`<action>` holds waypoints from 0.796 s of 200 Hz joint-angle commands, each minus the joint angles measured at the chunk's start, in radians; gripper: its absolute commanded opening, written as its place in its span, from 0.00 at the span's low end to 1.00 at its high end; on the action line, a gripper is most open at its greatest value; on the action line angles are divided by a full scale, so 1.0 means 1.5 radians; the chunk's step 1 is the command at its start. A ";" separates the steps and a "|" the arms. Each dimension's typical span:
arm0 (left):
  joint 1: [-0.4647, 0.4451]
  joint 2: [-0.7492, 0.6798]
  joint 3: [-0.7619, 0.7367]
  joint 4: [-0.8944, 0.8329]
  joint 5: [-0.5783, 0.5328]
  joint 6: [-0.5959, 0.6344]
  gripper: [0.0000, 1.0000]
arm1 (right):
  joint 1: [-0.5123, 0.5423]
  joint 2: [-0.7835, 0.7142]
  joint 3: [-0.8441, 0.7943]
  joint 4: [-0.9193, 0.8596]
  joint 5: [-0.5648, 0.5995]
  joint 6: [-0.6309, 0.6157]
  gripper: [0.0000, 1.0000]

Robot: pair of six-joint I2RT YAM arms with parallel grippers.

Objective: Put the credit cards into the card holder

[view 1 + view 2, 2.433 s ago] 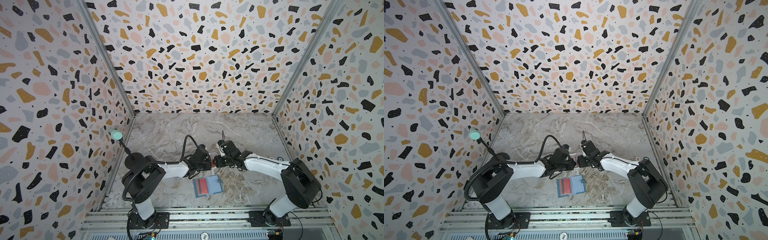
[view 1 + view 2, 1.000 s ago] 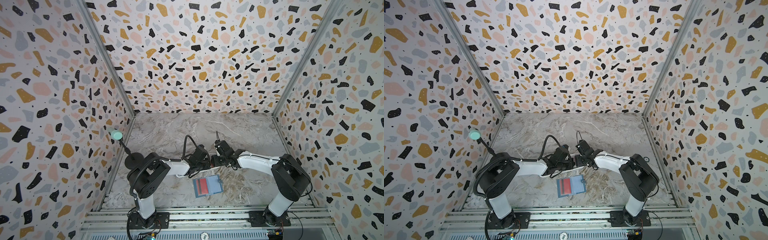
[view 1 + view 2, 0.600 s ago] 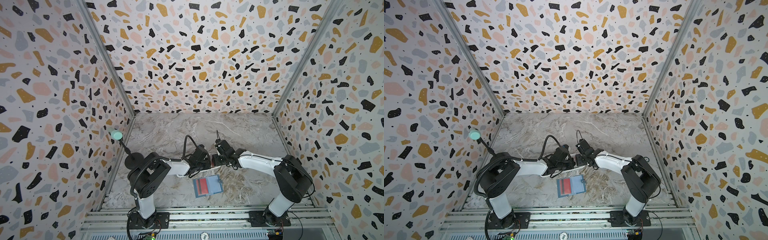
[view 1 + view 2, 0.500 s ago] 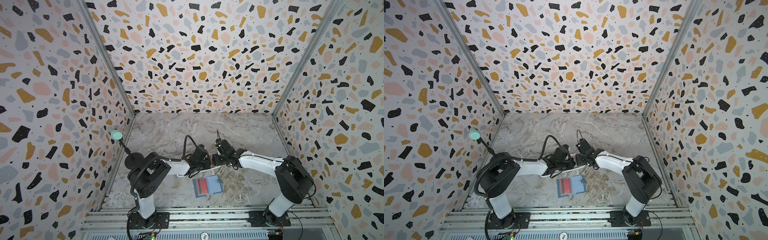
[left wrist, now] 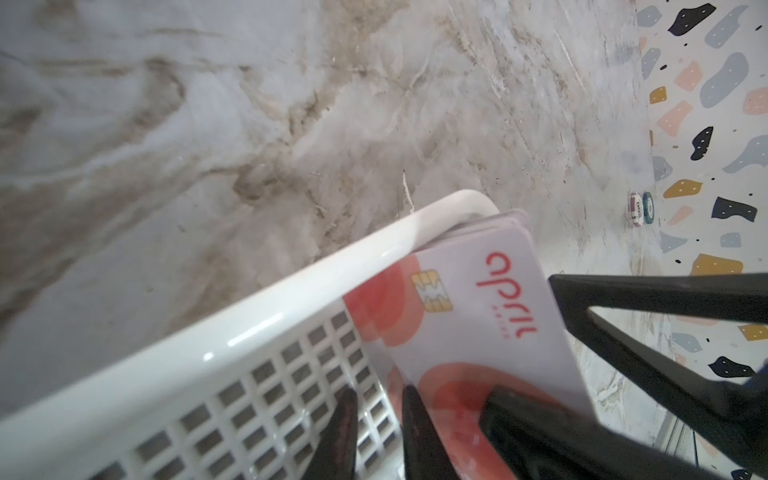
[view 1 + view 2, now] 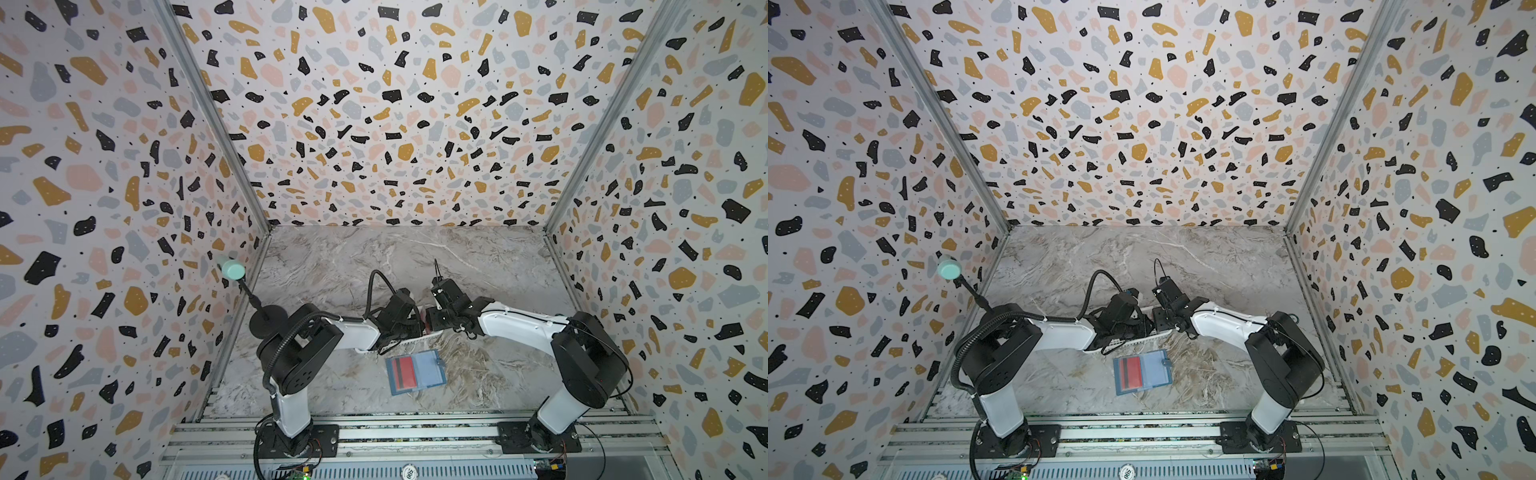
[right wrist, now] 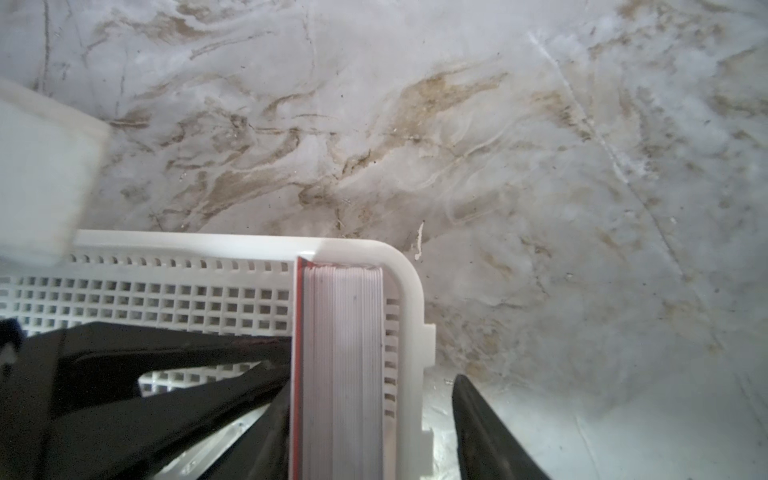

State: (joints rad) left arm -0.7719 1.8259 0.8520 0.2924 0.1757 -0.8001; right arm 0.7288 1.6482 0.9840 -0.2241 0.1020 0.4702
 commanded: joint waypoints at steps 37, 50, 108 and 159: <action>0.003 0.024 0.009 -0.006 0.011 0.004 0.24 | 0.004 -0.045 0.015 -0.026 0.008 -0.006 0.58; 0.003 0.024 0.008 -0.004 0.010 0.004 0.24 | 0.008 -0.053 0.015 -0.030 0.012 -0.006 0.57; 0.004 0.027 0.010 -0.001 0.013 0.002 0.24 | 0.025 -0.067 0.007 -0.032 0.014 0.001 0.37; 0.003 0.027 0.009 0.000 0.015 0.001 0.24 | 0.038 -0.056 0.001 -0.023 0.014 0.010 0.19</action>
State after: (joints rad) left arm -0.7685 1.8370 0.8520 0.3168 0.1905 -0.8005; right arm 0.7757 1.5761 0.9836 -0.2409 0.1070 0.4736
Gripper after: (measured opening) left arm 0.237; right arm 0.220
